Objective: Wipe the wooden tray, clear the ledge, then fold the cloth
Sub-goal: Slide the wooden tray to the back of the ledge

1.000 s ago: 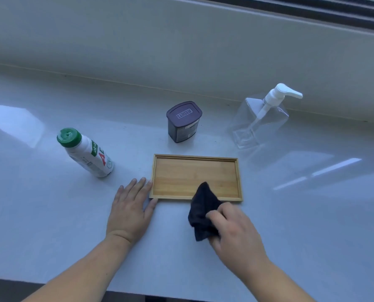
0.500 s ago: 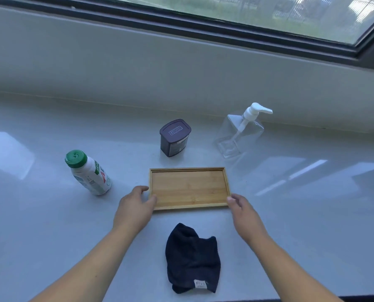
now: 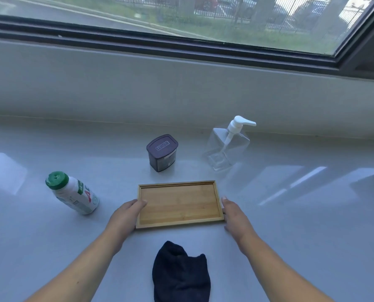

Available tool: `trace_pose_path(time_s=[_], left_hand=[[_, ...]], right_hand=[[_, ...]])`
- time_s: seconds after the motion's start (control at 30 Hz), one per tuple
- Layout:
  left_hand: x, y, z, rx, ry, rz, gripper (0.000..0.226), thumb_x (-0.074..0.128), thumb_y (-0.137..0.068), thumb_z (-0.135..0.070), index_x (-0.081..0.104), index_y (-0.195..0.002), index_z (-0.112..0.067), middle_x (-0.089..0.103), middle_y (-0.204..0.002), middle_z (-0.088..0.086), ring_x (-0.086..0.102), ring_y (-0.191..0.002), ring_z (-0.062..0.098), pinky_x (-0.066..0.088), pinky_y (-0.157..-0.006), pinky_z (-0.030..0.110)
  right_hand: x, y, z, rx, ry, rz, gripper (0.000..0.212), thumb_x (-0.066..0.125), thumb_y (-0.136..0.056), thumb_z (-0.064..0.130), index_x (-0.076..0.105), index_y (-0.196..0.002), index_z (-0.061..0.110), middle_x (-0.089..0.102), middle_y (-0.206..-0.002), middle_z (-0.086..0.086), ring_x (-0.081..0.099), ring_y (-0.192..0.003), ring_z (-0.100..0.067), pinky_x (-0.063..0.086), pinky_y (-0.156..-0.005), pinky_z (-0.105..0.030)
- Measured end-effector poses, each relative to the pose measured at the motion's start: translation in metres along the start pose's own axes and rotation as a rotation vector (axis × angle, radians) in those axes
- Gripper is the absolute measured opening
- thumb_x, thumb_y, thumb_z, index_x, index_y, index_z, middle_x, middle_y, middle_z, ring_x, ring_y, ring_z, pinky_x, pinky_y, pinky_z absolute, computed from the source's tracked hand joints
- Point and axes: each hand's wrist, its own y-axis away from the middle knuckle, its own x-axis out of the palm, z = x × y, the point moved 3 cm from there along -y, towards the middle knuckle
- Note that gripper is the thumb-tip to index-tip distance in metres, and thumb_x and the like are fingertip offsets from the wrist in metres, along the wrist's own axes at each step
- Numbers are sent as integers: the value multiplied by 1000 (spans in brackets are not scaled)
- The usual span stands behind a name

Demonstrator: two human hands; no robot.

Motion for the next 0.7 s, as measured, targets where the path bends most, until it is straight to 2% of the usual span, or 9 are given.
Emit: trace_pose_path(time_s=[0.07,0.27,0.3,0.37,0.43,0.5,0.57,0.63,0.7], left_hand=[[8,4,0,-17,18,12,42,61,-73,-65,72,-104,-38,67,-132,-4,60,-124,23,47,-111,52],[56,19,-7,-55,117,32,49,66,-72,-61,74,-108,-28,73,-118,4,67,-112,29,54,-105,54],[67,21,-12,-55,122,52,47,66,-71,-59,74,-102,-25,72,-113,2,67,-103,30,54,-102,53],[97,23,-25,-33,123,88,37,64,-70,-55,65,-85,-22,61,-98,0,52,-89,23,51,-88,45],[129,25,-40,-9,123,104,26,64,-70,-51,63,-81,-27,57,-94,-1,49,-89,19,43,-82,42],[159,25,-52,-3,122,115,18,64,-71,-47,69,-74,-30,65,-83,-6,58,-81,19,47,-81,41],[192,24,-65,10,107,126,14,65,-73,-46,75,-69,-37,71,-72,-16,68,-73,9,54,-80,39],[222,21,-75,29,90,131,18,65,-81,-42,76,-67,-44,72,-71,-21,70,-71,1,59,-78,37],[253,17,-86,31,61,129,31,65,-92,-34,74,-65,-45,70,-69,-22,69,-76,4,60,-81,38]], right_hand=[[-6,2,-3,-5,-43,1,80,40,-81,79,50,-147,35,52,-146,11,46,-140,-15,34,-122,-48],[-56,3,-21,-48,-86,-9,88,37,-73,88,53,-142,35,58,-142,12,50,-136,-14,34,-122,-48],[-69,2,-22,-57,-91,-24,88,37,-73,87,55,-141,34,60,-141,10,52,-135,-15,35,-121,-48],[-99,-2,-24,-75,-112,-58,87,38,-74,86,56,-139,32,61,-139,7,54,-133,-17,35,-121,-48],[-131,-6,-26,-89,-123,-83,87,38,-74,86,56,-138,31,61,-138,6,54,-133,-18,35,-121,-48],[-160,-11,-28,-95,-124,-105,85,37,-75,86,56,-137,32,61,-137,6,54,-133,-18,35,-120,-48],[-193,-18,-33,-98,-139,-128,80,37,-76,85,57,-135,34,61,-136,9,54,-133,-17,35,-121,-48],[-223,-26,-38,-93,-151,-147,71,37,-79,83,55,-132,38,60,-136,9,53,-133,-18,35,-121,-48],[-254,-35,-41,-94,-159,-171,65,36,-82,82,54,-130,40,60,-136,8,53,-133,-18,35,-121,-49]])
